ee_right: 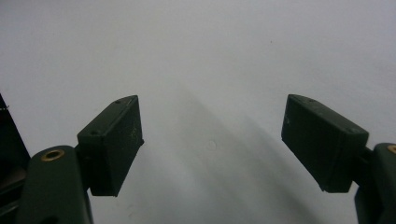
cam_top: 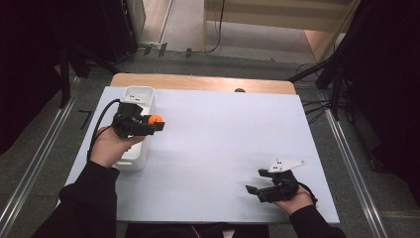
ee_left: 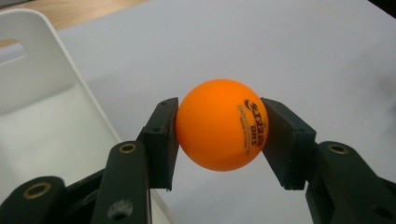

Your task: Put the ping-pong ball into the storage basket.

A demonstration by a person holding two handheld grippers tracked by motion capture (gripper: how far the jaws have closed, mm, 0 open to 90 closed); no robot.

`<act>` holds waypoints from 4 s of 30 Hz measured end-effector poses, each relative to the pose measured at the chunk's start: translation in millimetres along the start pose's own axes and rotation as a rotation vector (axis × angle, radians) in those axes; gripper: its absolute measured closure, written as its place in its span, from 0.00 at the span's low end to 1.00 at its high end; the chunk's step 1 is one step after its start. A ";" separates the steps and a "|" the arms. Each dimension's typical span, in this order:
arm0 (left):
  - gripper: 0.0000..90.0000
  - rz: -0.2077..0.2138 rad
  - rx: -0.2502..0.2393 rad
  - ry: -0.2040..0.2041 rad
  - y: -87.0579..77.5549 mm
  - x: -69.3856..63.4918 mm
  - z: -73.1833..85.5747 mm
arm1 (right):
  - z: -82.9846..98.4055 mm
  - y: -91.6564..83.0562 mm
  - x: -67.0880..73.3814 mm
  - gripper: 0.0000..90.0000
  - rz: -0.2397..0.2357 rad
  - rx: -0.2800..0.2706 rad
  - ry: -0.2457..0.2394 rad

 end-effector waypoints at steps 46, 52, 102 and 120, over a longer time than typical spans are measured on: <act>0.56 -0.173 0.007 -0.129 -6.6 48.4 9.2 | -0.4 -0.8 -0.2 0.21 -0.001 -0.001 0.007; 0.56 -0.212 -0.002 -0.149 -5.1 57.9 5.5 | -0.8 -0.2 -0.4 0.21 -0.003 -0.004 0.008; 0.56 -0.296 0.042 -0.220 28.7 87.1 15.7 | -0.2 -1.0 -0.1 0.21 -0.002 -0.002 0.005; 0.35 -0.220 -0.020 -0.206 7.4 81.0 2.5 | -0.3 -1.1 0.4 0.21 -0.006 -0.001 0.005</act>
Point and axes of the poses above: each handheld gripper's, and its own axes: y roughly forward along the jaws, z roughly out of its underside, x roughly to its left, the point moved 5 cm from there along y, roughly forward along the jaws, and after that the axes turned 10 degrees about y, right-handed, at the moved point
